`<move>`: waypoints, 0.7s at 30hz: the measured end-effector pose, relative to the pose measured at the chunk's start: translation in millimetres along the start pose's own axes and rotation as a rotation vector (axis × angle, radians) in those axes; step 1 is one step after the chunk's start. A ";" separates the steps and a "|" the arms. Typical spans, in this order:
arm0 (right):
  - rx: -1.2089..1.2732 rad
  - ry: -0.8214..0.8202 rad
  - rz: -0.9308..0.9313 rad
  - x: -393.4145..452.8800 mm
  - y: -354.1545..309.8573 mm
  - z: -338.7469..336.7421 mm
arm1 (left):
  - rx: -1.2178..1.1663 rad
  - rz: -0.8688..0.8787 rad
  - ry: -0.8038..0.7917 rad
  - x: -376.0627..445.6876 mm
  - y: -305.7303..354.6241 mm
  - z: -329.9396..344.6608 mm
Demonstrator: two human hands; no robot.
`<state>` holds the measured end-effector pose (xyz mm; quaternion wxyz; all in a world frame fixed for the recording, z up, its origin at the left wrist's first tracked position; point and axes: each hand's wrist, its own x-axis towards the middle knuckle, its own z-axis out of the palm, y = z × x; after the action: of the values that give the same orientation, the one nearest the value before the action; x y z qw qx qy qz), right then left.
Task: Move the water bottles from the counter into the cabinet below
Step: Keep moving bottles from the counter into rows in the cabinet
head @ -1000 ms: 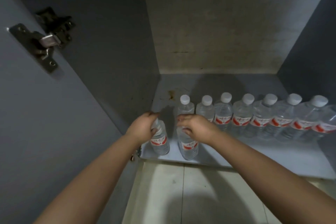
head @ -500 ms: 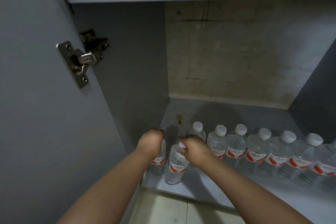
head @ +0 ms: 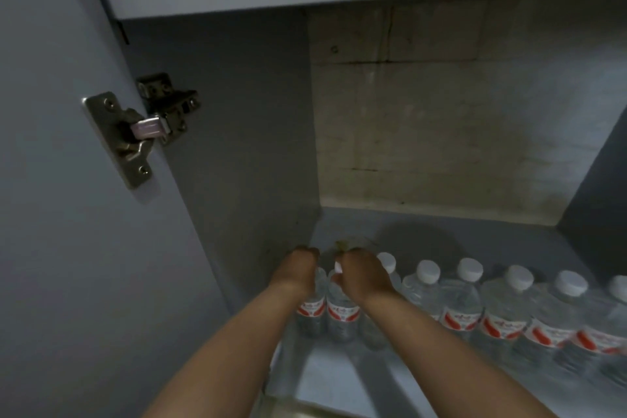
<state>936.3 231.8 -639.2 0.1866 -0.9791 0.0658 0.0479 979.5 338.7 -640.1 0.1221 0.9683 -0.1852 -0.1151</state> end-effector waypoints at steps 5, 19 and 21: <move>0.014 0.019 -0.041 6.9 4.4 2.5 | -0.003 0.025 -0.023 7.7 -4.6 -2.8; 0.001 0.030 -0.100 -4.0 12.8 18.3 | 0.036 -0.015 -0.039 -12.0 2.1 -0.9; -0.006 0.028 -0.143 -14.0 15.9 10.1 | 0.048 -0.023 -0.020 -25.6 4.3 -1.8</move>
<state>919.4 222.5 -652.7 0.1857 -0.9824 -0.0020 0.0208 955.4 345.1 -632.7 0.0958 0.9718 -0.1778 -0.1216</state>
